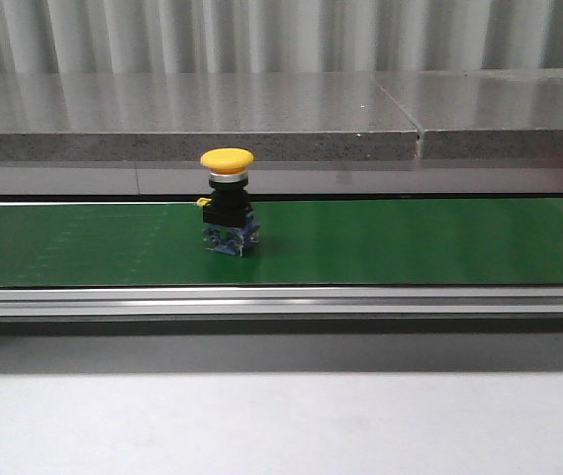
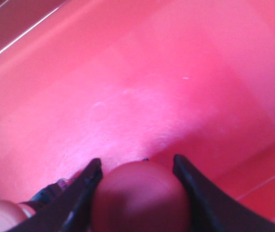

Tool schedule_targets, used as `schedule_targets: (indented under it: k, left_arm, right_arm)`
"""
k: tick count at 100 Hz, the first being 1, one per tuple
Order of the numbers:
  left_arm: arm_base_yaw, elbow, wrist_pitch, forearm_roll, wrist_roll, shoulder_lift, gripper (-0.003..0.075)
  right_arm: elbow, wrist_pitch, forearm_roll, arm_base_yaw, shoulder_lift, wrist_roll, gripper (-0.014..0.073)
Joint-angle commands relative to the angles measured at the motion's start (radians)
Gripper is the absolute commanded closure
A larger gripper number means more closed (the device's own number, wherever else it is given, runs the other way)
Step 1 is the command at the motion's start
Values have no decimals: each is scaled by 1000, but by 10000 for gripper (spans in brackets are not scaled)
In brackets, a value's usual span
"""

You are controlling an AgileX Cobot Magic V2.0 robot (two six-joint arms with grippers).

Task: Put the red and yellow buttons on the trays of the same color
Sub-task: 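Lower the red button into the red tray and open the right gripper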

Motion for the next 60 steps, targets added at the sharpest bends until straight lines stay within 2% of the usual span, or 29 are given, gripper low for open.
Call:
schedule_targets:
  k: [1, 21, 39, 60]
  left_arm:
    - [-7, -27, -76, -3, -1, 3, 741]
    - [-7, -27, -76, -3, -1, 3, 741]
    - [-7, -27, -76, -3, -1, 3, 741]
    - [-7, -27, -76, -3, -1, 3, 741]
  right_arm:
    - [-36, -56, 24, -4, -51, -8, 383]
    - [-36, -54, 24, -4, -38, -8, 232]
    - [-36, -53, 24, -4, -20, -8, 168]
    - [-36, -63, 24, -4, -37, -8, -21]
